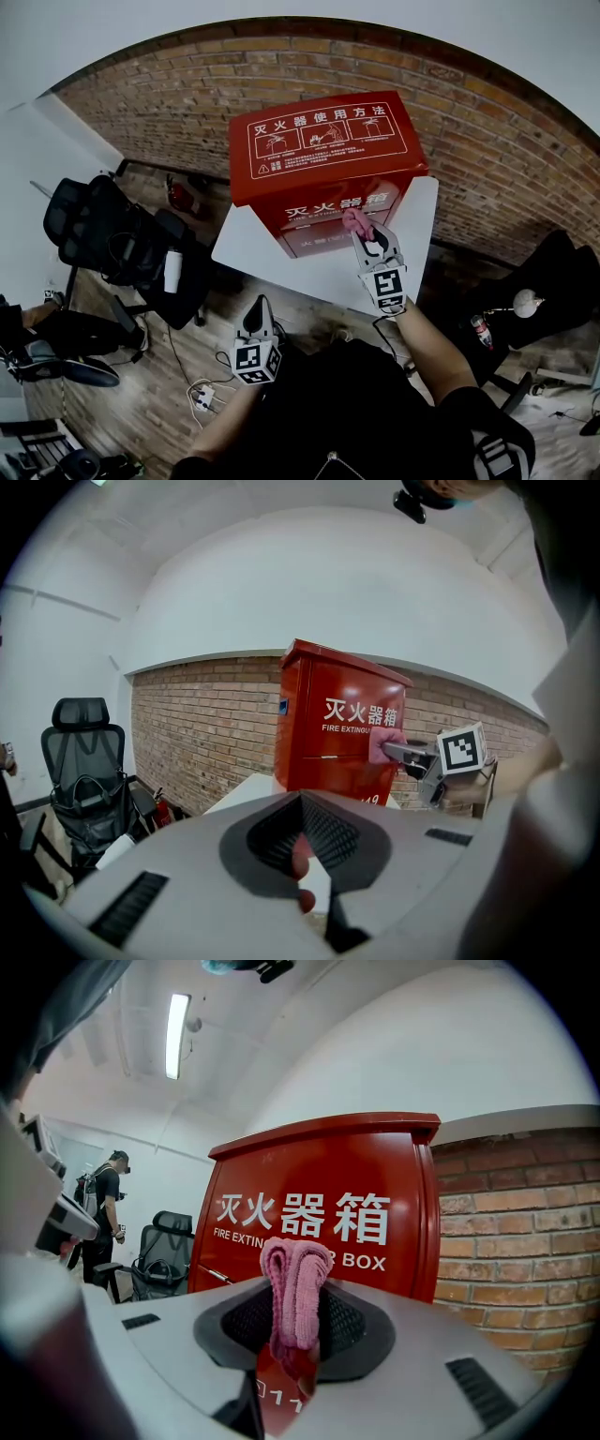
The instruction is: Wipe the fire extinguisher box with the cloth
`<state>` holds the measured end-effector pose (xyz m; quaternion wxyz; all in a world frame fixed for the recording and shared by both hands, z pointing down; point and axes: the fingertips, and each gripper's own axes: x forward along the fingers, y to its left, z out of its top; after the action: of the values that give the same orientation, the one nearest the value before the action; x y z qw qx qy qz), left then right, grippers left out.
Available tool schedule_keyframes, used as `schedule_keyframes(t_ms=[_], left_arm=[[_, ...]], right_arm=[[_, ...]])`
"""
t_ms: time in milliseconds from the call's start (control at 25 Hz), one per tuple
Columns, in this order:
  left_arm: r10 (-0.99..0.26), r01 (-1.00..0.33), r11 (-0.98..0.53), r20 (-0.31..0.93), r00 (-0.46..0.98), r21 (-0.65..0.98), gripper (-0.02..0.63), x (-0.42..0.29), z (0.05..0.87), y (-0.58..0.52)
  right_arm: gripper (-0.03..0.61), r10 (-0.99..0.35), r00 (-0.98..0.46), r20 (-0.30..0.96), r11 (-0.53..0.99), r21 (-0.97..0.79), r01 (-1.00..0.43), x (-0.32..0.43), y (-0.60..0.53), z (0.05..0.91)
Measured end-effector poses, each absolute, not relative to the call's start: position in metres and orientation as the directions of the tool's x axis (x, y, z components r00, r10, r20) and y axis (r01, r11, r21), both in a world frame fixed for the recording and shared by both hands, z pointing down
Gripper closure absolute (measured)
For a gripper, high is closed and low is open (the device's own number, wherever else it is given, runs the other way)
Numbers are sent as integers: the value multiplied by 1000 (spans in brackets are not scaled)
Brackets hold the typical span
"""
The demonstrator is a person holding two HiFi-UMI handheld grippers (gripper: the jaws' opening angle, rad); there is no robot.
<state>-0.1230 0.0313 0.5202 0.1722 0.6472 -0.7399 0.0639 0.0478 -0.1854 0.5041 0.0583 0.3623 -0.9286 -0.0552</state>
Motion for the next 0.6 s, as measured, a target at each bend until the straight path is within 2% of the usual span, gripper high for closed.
schedule_keyframes(t_ms=[600], left_arm=[[-936,-981,151,336,-101,125,586,-119,519,34]], right_arm=[[468,-755,-654,57,654,149,-742,91,-205,504]])
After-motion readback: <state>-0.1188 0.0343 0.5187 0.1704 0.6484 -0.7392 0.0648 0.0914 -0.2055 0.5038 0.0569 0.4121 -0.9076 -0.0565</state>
